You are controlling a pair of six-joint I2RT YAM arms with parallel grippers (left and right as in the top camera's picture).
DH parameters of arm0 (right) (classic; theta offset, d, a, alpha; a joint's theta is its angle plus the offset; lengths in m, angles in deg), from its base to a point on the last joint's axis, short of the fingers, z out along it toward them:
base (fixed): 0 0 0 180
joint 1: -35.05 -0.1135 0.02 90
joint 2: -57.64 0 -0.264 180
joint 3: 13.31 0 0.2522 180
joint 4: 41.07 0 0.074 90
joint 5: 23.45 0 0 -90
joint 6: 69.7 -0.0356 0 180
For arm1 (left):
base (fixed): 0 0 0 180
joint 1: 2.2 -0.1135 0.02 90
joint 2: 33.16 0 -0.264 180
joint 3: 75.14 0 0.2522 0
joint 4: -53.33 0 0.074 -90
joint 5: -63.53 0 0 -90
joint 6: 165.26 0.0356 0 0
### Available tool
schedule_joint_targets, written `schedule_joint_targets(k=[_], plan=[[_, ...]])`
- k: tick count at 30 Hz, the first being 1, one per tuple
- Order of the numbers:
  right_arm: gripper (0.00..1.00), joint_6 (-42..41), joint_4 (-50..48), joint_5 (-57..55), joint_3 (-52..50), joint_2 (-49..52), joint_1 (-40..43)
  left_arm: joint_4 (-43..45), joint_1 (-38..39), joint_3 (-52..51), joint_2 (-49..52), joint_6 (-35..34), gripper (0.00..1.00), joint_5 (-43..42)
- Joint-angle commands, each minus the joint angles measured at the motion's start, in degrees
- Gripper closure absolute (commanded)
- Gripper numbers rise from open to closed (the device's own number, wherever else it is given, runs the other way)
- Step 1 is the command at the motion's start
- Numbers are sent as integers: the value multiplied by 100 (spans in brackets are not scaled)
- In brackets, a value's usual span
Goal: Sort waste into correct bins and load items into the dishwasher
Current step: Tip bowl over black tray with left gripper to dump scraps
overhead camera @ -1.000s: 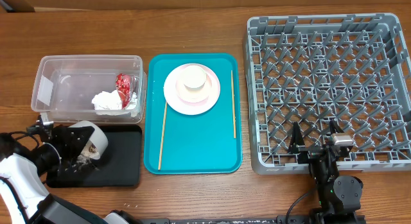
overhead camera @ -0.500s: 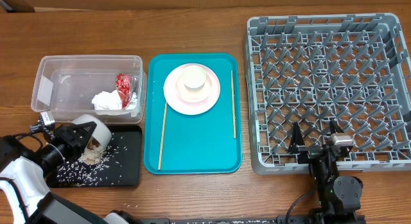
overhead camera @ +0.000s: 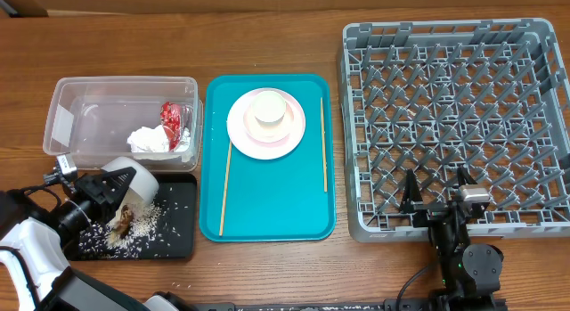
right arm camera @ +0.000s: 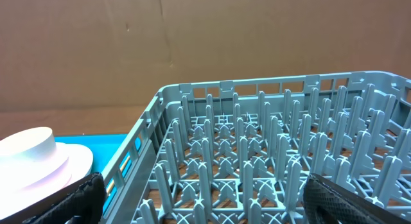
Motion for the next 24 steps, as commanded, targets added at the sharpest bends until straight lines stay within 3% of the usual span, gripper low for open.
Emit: schedule_joint_targets(k=[1,6,10,22,24], plan=[[0,11,-17,4,-61,-61,11,22,-26,-39,-55,330,96,-223],[0,11,-20,4,-61,-61,11,-210,-24,-46,-55,450,96,-610],[0,11,-17,4,-61,-61,11,-704,-28,-46,-55,1147,96,-979],[0,9,-20,4,-61,-61,11,-1067,-26,-46,-52,1141,96,-1550],[0,11,-17,4,-61,-61,11,-717,-66,-46,-50,1091,96,-1502]])
